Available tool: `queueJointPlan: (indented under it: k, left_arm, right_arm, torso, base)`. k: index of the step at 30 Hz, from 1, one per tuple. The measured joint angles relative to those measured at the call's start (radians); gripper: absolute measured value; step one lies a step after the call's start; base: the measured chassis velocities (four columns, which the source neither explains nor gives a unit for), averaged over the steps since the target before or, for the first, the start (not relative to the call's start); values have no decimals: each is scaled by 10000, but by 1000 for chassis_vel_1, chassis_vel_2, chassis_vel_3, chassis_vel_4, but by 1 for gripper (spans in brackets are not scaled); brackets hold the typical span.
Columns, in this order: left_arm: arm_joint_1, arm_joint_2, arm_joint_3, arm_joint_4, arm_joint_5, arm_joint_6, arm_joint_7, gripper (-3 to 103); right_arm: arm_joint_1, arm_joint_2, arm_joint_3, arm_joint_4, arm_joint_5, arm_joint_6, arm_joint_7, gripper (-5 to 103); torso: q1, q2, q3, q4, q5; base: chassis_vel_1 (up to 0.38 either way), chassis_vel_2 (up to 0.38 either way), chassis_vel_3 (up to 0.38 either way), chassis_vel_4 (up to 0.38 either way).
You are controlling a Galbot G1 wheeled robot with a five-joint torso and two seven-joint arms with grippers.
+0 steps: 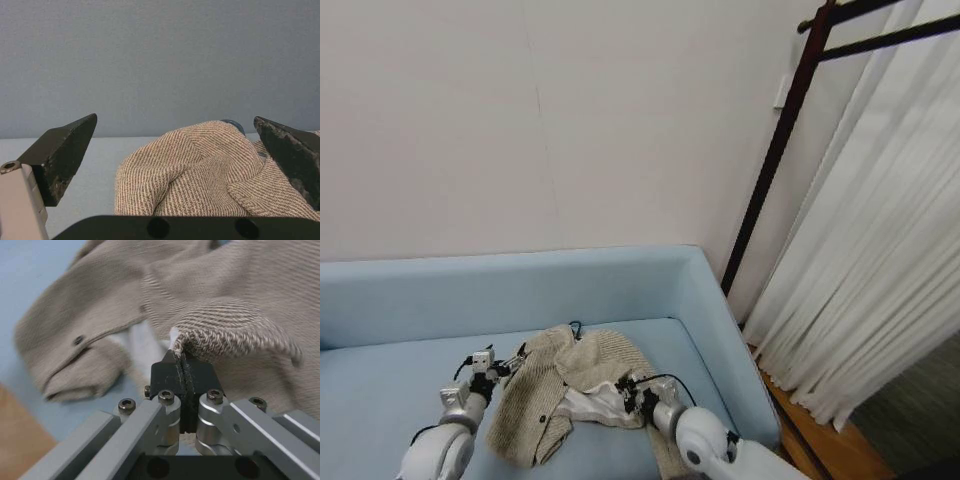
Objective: Pick up the clothes from the sofa and hang them on the clothes hanger.
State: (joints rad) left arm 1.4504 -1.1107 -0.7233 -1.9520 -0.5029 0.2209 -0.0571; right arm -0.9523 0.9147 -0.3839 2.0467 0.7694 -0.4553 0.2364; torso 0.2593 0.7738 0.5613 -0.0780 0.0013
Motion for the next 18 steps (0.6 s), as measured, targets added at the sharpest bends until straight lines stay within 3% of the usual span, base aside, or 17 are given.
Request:
queueJointPlan:
  k: [6,15,16,18]
  left_arm:
    - [167,-72,-45,-149,22,-14,-12,100]
    - [212,-168,-41,-123,79,-46,-12,100]
    - [191,-174,-19,-123,81,-46,-12,100]
    - [132,-174,0,-97,83,-46,-12,100]
  right_arm:
    - [-87,256,-1297,-421,-1535,621,-700,0]
    - [205,352,-2630,-939,-1826,924,-952,-1]
    - [225,228,-2728,-862,-1761,873,-874,9]
    - [244,9,-2788,-633,-1621,816,-733,15]
  torso:
    - [0,0,0,1,1]
    - [0,-2,0,3,1]
    - [0,-2,1,2,2]
    - [0,-1,0,1,3]
  base:
    - [0,0,0,0]
    - [0,0,0,0]
    - [0,0,0,0]
    - [0,0,0,0]
